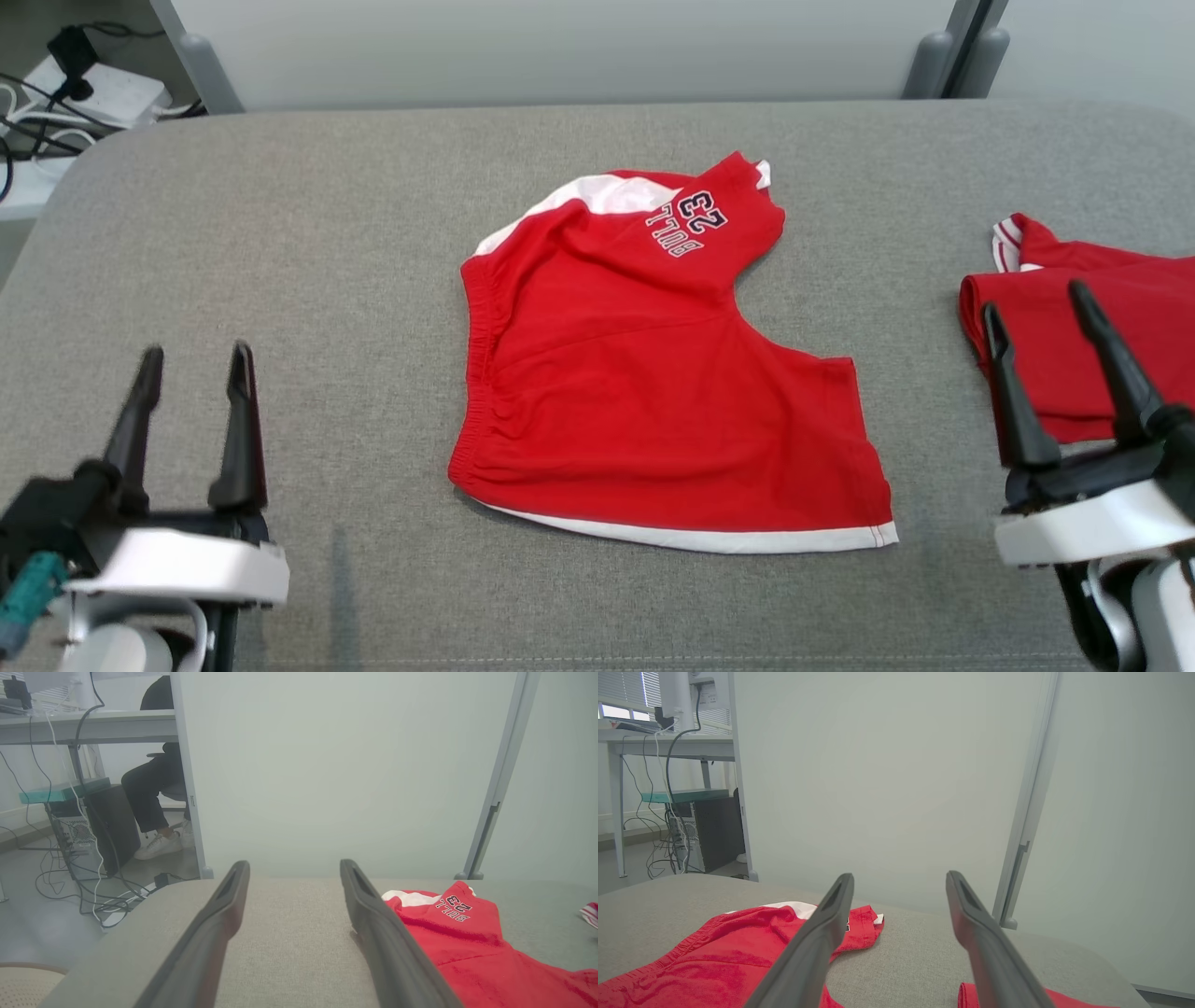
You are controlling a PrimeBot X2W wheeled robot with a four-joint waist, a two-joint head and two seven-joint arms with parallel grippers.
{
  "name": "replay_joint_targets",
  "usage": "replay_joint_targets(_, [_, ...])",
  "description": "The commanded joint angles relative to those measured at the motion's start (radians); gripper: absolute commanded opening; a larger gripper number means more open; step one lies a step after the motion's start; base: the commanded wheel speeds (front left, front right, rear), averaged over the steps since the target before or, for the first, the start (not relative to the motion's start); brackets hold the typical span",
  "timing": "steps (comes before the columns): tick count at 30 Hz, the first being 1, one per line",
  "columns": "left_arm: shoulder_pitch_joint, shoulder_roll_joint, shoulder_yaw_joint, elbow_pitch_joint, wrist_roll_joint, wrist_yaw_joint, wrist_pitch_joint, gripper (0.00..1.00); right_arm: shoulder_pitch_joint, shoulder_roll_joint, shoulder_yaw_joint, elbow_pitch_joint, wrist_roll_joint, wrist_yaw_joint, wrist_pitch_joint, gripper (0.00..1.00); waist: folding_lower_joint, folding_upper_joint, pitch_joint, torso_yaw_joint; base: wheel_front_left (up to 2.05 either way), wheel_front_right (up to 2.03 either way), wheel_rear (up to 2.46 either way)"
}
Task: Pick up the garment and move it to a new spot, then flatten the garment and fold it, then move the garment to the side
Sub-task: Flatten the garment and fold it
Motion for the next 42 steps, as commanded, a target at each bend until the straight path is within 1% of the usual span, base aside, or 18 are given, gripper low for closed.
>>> replay_joint_targets(1, [-0.001,0.018,0.042,0.005,-0.009,-0.011,-0.015,1.00,0.016,0.002,0.018,-0.001,-0.007,-0.003,-0.019,1.00,0.0000,0.0000,-0.020,-0.002,0.00,0.00,0.00])
replay_joint_targets(5, [0.045,-0.008,0.049,0.065,-0.010,-0.039,-0.039,1.00,0.065,0.036,0.004,0.064,-0.005,-0.003,-0.033,1.00,0.0000,0.0000,-0.051,-0.004,0.00,0.00,0.00])
replay_joint_targets(6, [0.063,-0.025,0.050,0.090,-0.001,-0.058,-0.044,1.00,0.089,0.047,-0.001,0.090,-0.004,-0.003,-0.037,1.00,0.0000,0.0000,-0.064,-0.003,0.00,0.00,0.00])
replay_joint_targets(9, [0.078,-0.048,0.053,0.118,0.025,-0.087,-0.047,1.00,0.118,0.061,-0.007,0.121,-0.004,-0.003,-0.039,1.00,0.0000,0.0000,-0.083,-0.001,0.00,0.00,0.00])
replay_joint_targets(12, [0.088,-0.071,0.071,0.130,0.075,-0.115,-0.048,1.00,0.144,0.074,-0.010,0.141,-0.007,-0.003,-0.041,1.00,0.0000,0.0000,-0.103,0.001,0.00,0.00,0.00])
replay_joint_targets(17, [0.112,-0.107,0.100,0.139,0.145,-0.154,-0.048,1.00,0.181,0.088,-0.006,0.135,-0.013,-0.003,-0.041,1.00,0.0000,0.0000,-0.124,0.003,0.00,0.00,0.00])
replay_joint_targets(25, [0.152,-0.157,0.142,0.144,0.190,-0.189,-0.048,1.00,0.224,0.099,0.010,0.114,-0.010,-0.003,-0.041,1.00,0.0000,0.0000,-0.131,0.000,0.00,0.00,0.00])
replay_joint_targets(42, [0.150,-0.209,0.171,0.166,0.217,-0.231,-0.048,1.00,0.204,0.099,0.014,0.123,0.000,-0.003,-0.041,1.00,0.0000,0.0000,-0.115,0.002,0.00,0.00,0.00])
